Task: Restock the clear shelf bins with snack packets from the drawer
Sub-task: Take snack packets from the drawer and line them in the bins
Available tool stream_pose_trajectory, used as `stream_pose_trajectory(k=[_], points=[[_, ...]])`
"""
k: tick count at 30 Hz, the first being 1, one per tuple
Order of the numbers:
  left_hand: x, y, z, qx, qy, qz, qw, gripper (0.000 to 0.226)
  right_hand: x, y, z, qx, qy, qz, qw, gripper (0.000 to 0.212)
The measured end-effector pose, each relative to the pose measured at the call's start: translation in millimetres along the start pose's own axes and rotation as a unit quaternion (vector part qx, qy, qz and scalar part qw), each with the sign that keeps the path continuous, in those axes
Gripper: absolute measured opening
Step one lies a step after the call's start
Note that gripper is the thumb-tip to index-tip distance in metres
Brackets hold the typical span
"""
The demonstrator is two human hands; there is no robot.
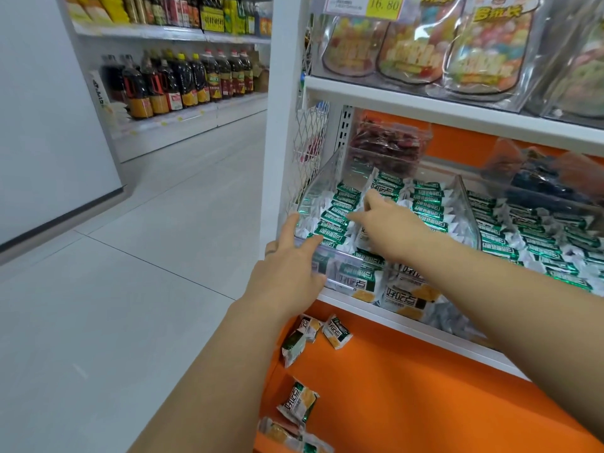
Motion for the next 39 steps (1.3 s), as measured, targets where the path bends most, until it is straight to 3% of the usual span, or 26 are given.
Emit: stream_pose_trajectory(k=[4, 7, 10, 13, 17, 20, 22, 24, 26, 28, 31, 33, 36, 39], points=[[-0.7, -0.5, -0.4, -0.004, -0.005, -0.001, 1.000, 0.064, -9.1, 8.7, -12.8, 0.069, 0.046, 0.036, 0.996, 0.056], [-1.0, 0.5, -1.2, -0.002, -0.006, 0.003, 1.000, 0.065, -27.9, 7.3, -14.6, 0.022, 0.077, 0.045, 0.996, 0.042], [-1.6, 1.5, -1.7, -0.003, -0.009, 0.004, 1.000, 0.064, -43.6, 2.4, -6.1, -0.023, 0.010, 0.047, 0.999, 0.035], [-2.3, 3.4, -1.2, -0.003, -0.014, -0.001, 1.000, 0.065, -43.1, 6.0, 2.4, -0.029, -0.083, 0.040, 0.995, 0.059], [-4.9, 3.8, 0.2, 0.001, -0.015, 0.001, 1.000, 0.069, -37.2, 8.6, 5.7, -0.017, -0.097, 0.035, 0.995, 0.060], [-8.9, 2.5, -1.5, -0.020, 0.004, 0.008, 1.000, 0.066, -48.6, 7.4, 11.1, 0.021, -0.020, 0.039, 0.999, 0.058], [-13.2, -0.6, -8.1, -0.031, 0.052, 0.012, 0.998, 0.046, -62.6, 1.0, 18.8, 0.050, 0.125, 0.007, 0.991, 0.050], [-17.7, -9.7, -10.6, -0.029, 0.072, 0.006, 0.997, 0.024, -78.8, -9.9, 29.3, 0.108, 0.280, -0.059, 0.952, 0.032], [-22.8, -25.0, -3.4, -0.001, 0.010, -0.026, 1.000, 0.013, -93.4, -24.0, 47.2, 0.190, 0.329, -0.129, 0.916, 0.025], [-28.5, -42.9, 12.5, 0.052, -0.122, -0.065, 0.989, 0.021, -100.7, -39.2, 72.2, 0.242, 0.303, -0.160, 0.908, 0.023], [-35.2, -60.4, 34.2, 0.098, -0.279, -0.089, 0.951, 0.043, -97.6, -59.0, 120.8, 0.262, 0.196, -0.156, 0.932, 0.018], [-35.0, -63.0, 40.5, 0.117, -0.310, -0.079, 0.940, 0.046, -89.8, -70.0, 156.2, 0.266, 0.064, -0.128, 0.953, 0.024], [-30.8, -60.2, 47.5, 0.146, -0.332, -0.058, 0.930, 0.045, -81.2, -85.4, 207.5, 0.268, -0.132, -0.121, 0.947, 0.035], [-24.8, -56.4, 52.2, 0.170, -0.333, -0.049, 0.926, 0.045, -71.2, -101.9, 245.3, 0.221, -0.240, -0.169, 0.930, 0.051]])
Point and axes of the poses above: each hand's wrist, its own x-axis towards the middle knuckle, its own z-axis out of the palm, y = z × x, the point moved 2 cm from there along x, towards the middle knuckle, and after that the axes turned 1 degree about -z, right-handed, at the moved point
